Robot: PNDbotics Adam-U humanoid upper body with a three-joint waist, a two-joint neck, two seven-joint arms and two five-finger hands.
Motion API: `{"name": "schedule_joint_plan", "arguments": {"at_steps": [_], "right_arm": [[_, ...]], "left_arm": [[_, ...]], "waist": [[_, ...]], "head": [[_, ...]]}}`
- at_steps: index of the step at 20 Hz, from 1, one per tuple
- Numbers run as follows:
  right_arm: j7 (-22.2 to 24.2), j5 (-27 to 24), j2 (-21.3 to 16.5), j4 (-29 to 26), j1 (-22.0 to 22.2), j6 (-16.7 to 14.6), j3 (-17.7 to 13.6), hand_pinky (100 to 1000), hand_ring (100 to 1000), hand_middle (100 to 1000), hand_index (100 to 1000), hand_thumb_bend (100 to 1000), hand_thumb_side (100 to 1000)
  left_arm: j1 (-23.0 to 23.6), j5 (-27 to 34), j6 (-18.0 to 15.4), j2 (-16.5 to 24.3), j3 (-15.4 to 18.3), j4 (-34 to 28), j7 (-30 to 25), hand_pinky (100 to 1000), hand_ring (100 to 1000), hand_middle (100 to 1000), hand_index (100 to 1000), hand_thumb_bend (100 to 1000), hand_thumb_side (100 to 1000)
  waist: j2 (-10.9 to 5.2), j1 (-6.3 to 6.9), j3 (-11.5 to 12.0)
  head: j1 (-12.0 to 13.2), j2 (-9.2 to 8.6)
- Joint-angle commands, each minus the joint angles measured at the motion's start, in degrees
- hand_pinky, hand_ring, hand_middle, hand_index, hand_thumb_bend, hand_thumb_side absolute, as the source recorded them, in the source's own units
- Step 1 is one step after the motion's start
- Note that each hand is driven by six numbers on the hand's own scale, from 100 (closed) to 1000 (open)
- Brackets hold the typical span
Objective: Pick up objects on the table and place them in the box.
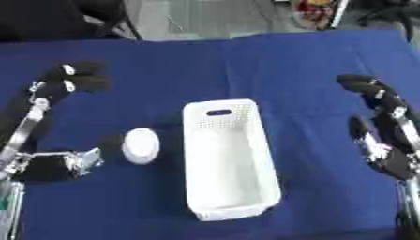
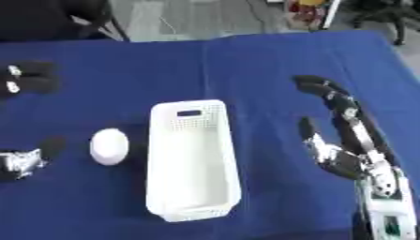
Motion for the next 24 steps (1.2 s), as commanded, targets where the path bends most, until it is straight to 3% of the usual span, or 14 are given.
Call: {"name": "schedule_joint_plan", "arguments": {"at_steps": [1,10,15,24], "right_arm": [[0.3,-0.2,-0.4,-0.5,-0.4,-0.3,-0.1,1000,900,846,860,166,549],[0.4,-0.3,-0.4,-0.5,-0.1,-0.3,-0.2,1000,899,845,860,164,550],[0.5,-0.3,-0.4,-0.4,-0.1,-0.3,-0.2,1000,899,845,860,163,550],[0.5,-0.4,-0.4,-0.4,0.0,-0.3,-0.2,1000,899,845,861,161,552]], "left_arm": [[-0.1,0.1,0.0,0.3,0.2,-0.9,0.0,674,727,838,780,648,600],[0.0,-0.1,0.1,0.1,0.1,-0.9,-0.2,674,726,839,779,643,605],[0.0,-0.1,0.2,0.1,0.1,-0.9,-0.3,674,726,839,777,646,606],[0.0,0.2,0.5,0.9,-0.2,-0.9,-2.4,680,725,840,771,661,616]], "waist": [[-0.78,0.04,0.0],[-0.71,-0.02,0.0],[-0.70,0.04,-0.1],[-0.77,0.02,-0.1]], "head": [[0.3,-0.14],[0.7,0.13],[5.1,1.11],[4.8,2.02]]}}
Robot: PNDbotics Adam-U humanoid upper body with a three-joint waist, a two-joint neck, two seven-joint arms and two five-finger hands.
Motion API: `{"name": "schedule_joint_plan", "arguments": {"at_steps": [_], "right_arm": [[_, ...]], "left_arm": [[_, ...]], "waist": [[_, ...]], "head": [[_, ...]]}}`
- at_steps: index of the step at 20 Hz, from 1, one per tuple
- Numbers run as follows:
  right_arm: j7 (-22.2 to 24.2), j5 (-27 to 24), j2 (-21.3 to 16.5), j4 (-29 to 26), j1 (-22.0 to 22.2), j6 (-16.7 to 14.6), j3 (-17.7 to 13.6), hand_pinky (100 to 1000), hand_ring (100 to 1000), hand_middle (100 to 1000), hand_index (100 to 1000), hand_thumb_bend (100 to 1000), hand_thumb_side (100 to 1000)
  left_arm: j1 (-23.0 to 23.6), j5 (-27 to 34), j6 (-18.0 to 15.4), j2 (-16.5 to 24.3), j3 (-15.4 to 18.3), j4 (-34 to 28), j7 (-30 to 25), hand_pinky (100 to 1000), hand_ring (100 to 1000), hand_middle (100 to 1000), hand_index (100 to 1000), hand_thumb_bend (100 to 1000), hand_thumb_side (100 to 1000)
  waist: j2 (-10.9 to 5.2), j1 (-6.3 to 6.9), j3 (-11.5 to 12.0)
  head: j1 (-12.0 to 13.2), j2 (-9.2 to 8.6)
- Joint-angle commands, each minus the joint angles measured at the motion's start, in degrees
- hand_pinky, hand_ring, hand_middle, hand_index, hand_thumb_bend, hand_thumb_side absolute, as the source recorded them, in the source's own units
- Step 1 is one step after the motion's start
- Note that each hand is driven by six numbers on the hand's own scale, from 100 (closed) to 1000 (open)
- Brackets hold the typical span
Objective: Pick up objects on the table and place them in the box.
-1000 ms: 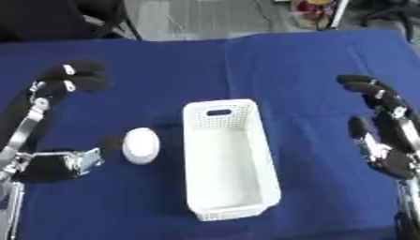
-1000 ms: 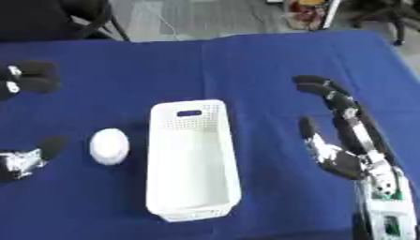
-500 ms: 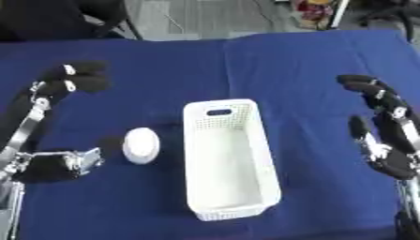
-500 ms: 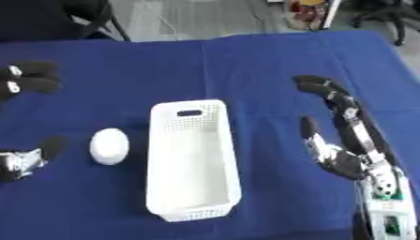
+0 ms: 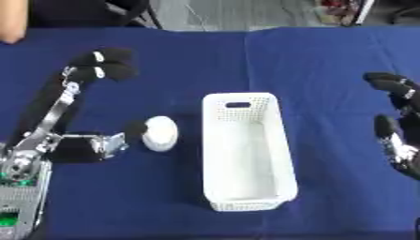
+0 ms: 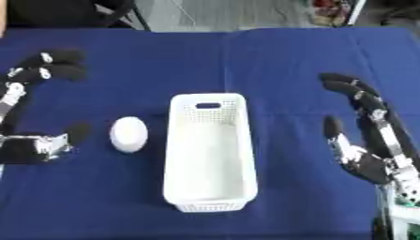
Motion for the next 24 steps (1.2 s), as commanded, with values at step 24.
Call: {"name": "schedule_joint_plan", "arguments": {"at_steps": [24], "right_arm": [[1.0,-0.5,-0.6,-0.6,0.1,-0.2,0.3,1000,899,846,861,159,553]], "left_arm": [[-6.5,-8.0,0.2,14.4,-4.6,12.6,-7.0,690,741,856,845,766,718]], "waist": [[-1.53,0.75,-0.5]], "head": [[0.3,1.04]]}}
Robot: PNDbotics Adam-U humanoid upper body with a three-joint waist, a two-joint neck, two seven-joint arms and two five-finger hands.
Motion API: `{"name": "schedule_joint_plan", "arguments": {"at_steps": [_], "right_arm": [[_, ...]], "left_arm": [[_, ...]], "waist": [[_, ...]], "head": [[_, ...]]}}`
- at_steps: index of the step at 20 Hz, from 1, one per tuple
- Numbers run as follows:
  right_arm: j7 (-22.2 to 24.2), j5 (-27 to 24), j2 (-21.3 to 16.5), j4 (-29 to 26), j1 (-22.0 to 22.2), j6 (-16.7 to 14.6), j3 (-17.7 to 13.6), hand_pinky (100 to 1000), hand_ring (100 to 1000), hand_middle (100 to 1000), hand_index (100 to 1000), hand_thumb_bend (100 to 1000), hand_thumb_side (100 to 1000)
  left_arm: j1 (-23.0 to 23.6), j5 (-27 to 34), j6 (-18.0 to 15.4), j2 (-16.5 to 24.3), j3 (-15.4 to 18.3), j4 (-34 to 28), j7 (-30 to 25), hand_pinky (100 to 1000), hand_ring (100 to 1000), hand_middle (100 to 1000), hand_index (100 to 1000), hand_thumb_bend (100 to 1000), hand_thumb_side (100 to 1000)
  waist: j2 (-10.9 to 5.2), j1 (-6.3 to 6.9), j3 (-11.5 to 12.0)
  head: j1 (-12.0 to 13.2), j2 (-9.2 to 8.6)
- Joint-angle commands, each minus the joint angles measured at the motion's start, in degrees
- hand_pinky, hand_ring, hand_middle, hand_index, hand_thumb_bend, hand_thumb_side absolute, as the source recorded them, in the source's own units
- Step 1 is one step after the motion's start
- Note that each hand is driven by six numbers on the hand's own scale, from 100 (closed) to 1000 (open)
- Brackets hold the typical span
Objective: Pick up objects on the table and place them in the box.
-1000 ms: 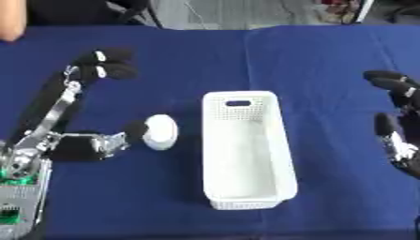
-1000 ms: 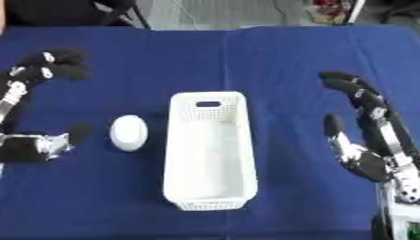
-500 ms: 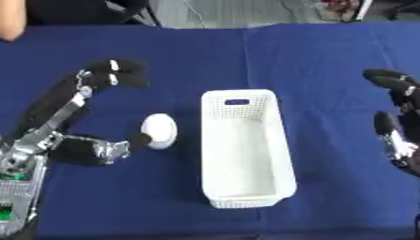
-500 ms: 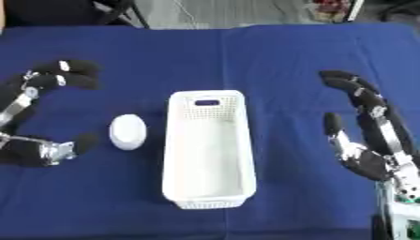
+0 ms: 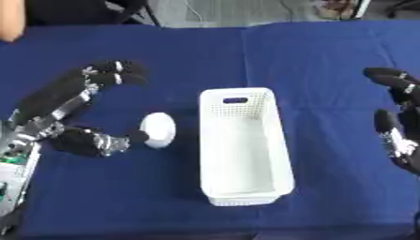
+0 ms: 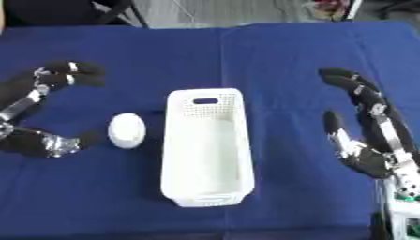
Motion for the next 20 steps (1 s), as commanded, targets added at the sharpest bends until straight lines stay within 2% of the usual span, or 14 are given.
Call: {"name": "schedule_joint_plan", "arguments": {"at_steps": [1,7,12,20], "right_arm": [[0.6,-0.3,-0.6,-0.5,-0.1,-0.5,0.2,1000,900,846,861,159,552],[0.8,-0.5,-0.7,-0.3,0.0,-0.6,0.4,1000,900,846,861,158,552],[0.8,-0.6,-0.7,-0.1,0.1,-0.8,0.5,1000,900,844,861,158,553],[1.0,-0.7,-0.7,0.1,0.3,-1.0,0.5,1000,900,844,861,155,554]], "left_arm": [[-2.2,-0.9,-0.2,1.9,-0.6,4.2,-1.0,688,740,859,845,758,727],[-7.5,-1.5,0.3,1.0,-2.3,13.6,-0.7,685,739,874,840,710,759],[-11.4,-2.6,2.1,-1.5,-3.5,20.1,0.3,685,734,886,830,682,774],[-14.4,-4.4,3.8,-4.4,-5.1,24.6,2.5,700,734,890,822,669,780]], "waist": [[-0.98,0.05,0.1],[-1.35,-0.13,0.3],[-1.47,-0.39,0.5],[-1.49,-0.54,0.6]], "head": [[0.4,0.17],[0.7,0.45],[1.0,0.52],[1.2,0.69]]}}
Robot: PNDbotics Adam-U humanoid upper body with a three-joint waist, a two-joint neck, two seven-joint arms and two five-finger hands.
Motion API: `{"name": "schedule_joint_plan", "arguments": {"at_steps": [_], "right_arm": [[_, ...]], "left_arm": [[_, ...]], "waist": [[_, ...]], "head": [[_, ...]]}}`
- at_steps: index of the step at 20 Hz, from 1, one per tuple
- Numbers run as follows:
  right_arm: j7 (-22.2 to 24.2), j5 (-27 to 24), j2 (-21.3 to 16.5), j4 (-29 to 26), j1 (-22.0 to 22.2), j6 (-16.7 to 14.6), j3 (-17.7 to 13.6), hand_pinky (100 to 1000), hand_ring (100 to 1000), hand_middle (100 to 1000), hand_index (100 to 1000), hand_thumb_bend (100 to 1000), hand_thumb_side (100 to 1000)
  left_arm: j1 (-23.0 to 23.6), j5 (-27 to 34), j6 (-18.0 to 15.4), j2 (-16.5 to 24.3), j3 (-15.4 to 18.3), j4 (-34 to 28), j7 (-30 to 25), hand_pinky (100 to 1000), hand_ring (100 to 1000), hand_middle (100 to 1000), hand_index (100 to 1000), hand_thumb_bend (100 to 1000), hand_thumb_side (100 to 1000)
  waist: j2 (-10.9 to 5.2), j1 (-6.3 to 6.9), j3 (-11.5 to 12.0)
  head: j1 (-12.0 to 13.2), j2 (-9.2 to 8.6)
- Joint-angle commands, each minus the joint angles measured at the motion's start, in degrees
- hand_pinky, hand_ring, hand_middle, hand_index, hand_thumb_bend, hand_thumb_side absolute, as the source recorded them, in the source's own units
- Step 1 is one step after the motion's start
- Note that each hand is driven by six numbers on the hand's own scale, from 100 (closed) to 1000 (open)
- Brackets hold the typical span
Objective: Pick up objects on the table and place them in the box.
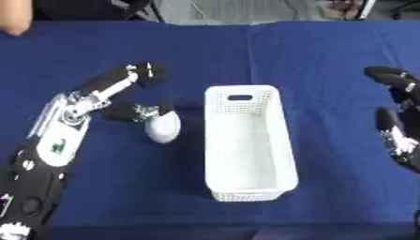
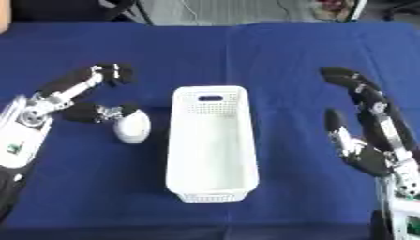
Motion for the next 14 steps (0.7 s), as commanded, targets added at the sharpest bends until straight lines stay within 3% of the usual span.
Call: {"name": "schedule_joint_plan", "arguments": {"at_steps": [1,14], "right_arm": [[0.7,-0.4,-0.6,-0.6,-0.1,-0.8,0.1,1000,900,844,861,156,554],[0.7,-0.5,-0.5,-0.7,0.1,-0.7,0.1,1000,900,843,862,151,556]], "left_arm": [[-1.3,-0.7,0.3,-0.1,-0.6,0.1,0.5,700,734,890,821,668,780],[-0.5,-4.9,-1.6,-0.3,-2.6,1.0,-0.2,729,747,882,842,689,794]], "waist": [[-1.00,0.03,0.1],[-0.97,0.09,-0.1]], "head": [[0.6,-0.03],[0.7,0.01]]}}
